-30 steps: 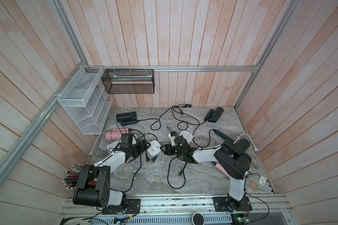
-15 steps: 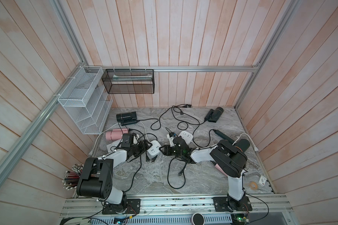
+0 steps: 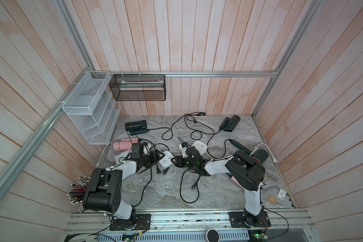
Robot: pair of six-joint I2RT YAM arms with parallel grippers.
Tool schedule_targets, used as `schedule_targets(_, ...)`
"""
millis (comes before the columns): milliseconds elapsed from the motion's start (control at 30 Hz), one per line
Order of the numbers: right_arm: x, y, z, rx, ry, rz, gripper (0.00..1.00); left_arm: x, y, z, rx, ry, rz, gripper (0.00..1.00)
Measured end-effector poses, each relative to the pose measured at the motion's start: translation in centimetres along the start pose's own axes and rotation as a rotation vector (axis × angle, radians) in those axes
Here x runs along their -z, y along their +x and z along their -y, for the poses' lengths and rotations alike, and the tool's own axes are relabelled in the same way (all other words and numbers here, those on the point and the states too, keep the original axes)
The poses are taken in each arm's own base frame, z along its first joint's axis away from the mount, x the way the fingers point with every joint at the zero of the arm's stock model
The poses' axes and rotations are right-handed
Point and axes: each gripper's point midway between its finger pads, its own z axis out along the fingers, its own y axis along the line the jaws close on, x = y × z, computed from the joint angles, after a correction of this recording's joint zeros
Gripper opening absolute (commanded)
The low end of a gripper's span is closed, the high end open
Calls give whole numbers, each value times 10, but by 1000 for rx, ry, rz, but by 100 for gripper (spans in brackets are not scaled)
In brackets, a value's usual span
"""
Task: Charge the blow dryers
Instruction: Move the socket to the center of the board.
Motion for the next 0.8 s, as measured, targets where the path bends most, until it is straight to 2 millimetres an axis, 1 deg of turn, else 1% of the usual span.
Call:
schedule_targets(167,0,-1,-1,1,0,3,41,-1,2,3,-4,9,-8,81)
schedule_targets(400,0,-4,4,-2,19,16,41,-6,12,12,-20,20,-35,81)
schedule_targets(500,1,-8,9,-6,36,28,41,-9,12,21,-37,30,-42,81)
schedule_targets(667,3,-16,20,-15,60,47,42,-11,5,40,-73,59,-32,81)
schedule_targets(800,5,-22,26,-20,71,56,43,-14,3,49,-85,73,-34,81)
